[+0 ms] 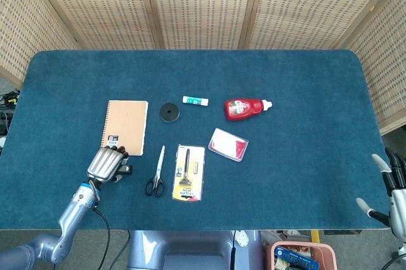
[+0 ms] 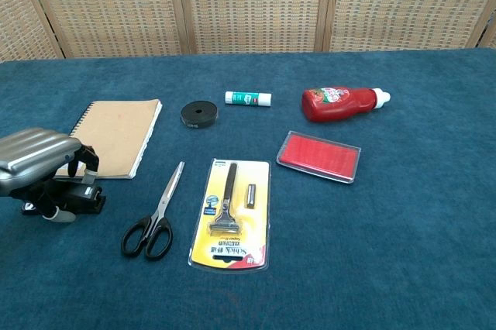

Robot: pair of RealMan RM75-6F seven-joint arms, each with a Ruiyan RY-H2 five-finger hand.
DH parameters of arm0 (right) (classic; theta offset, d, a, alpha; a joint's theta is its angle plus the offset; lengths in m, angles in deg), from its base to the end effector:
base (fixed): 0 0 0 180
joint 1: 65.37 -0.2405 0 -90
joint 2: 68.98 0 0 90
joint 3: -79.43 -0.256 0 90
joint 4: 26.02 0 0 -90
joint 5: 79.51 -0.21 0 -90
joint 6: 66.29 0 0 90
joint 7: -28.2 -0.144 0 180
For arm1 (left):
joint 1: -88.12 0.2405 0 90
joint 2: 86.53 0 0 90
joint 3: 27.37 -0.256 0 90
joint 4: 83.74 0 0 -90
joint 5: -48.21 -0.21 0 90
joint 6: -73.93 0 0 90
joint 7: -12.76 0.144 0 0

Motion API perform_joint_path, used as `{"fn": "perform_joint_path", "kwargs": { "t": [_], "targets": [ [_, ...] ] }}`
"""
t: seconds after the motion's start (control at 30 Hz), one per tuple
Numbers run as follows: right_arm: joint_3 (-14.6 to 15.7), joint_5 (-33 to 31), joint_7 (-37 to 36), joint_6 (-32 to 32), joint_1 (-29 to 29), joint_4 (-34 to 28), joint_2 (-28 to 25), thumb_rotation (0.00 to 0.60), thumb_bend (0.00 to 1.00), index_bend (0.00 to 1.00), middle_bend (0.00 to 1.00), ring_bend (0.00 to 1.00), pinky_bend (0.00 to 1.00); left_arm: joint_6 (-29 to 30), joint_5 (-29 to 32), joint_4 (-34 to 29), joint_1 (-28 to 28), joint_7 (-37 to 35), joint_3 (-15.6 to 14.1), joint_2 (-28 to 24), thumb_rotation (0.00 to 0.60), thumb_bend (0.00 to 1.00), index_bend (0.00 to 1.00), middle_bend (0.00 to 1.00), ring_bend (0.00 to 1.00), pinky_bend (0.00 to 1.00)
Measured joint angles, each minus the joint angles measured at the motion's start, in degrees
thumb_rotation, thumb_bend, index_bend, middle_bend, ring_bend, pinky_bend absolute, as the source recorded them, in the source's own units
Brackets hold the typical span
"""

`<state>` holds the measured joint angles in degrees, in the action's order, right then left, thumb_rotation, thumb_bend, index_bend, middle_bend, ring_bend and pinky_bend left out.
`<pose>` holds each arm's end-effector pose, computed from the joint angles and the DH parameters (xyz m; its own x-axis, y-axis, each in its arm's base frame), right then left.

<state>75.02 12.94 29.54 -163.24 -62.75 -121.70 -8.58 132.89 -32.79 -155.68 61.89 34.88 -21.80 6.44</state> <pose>-0.2963 -0.1437 0.1985 0.4215 0.1785 0.8891 -0.9032 -0.0043 0.4291 -0.2481 0.2860 -0.0291 0.6455 0.1991 0.7373 0.7486 -0.3559 -0.5593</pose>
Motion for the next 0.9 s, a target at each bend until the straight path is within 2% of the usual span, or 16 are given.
{"fn": "perform_joint_path", "kwargs": {
  "t": [0.2,0.4,0.53,0.67,0.77,0.9],
  "targets": [
    [0.1,0.0,0.0,0.1,0.0,0.0,0.0,0.6,0.0,0.0,0.0,0.0,0.0,5.2,-2.2,1.0,0.9,-1.7,-0.4,0.6,0.6,0.35,0.67,0.6,0.49,0.56],
    [0.2,0.1,0.4,0.4,-0.1,-0.1,0.1,0.6,0.0,0.0,0.0,0.0,0.0,7.9,-3.6,-1.0,1.1,-2.1,-0.2,-2.2,0.6,0.36,0.67,0.6,0.49,0.56],
    [0.2,0.0,0.7,0.5,-0.2,-0.1,0.2,0.6,0.0,0.0,0.0,0.0,0.0,7.8,-3.3,-3.2,-0.1,-1.3,1.8,-4.9,0.6,0.36,0.67,0.6,0.49,0.55],
    [-0.1,-1.0,1.7,1.2,-0.5,0.1,0.6,0.6,0.0,0.0,0.0,0.0,0.0,4.8,-1.0,-4.8,-2.7,-0.5,4.6,-7.4,0.6,0.36,0.67,0.6,0.49,0.55],
    [-0.4,-2.2,2.4,2.4,-0.9,0.2,1.0,0.6,0.0,0.0,0.0,0.0,0.0,0.5,1.8,-4.9,-5.5,0.2,6.8,-8.7,0.6,0.36,0.67,0.6,0.49,0.55],
    [-1.1,-4.3,3.4,3.8,-1.5,0.4,1.4,0.6,0.0,0.0,0.0,0.0,0.0,-6.2,5.2,-1.4,-9.8,0.8,8.7,-9.0,0.6,0.36,0.67,0.6,0.49,0.55]
  ]
}}
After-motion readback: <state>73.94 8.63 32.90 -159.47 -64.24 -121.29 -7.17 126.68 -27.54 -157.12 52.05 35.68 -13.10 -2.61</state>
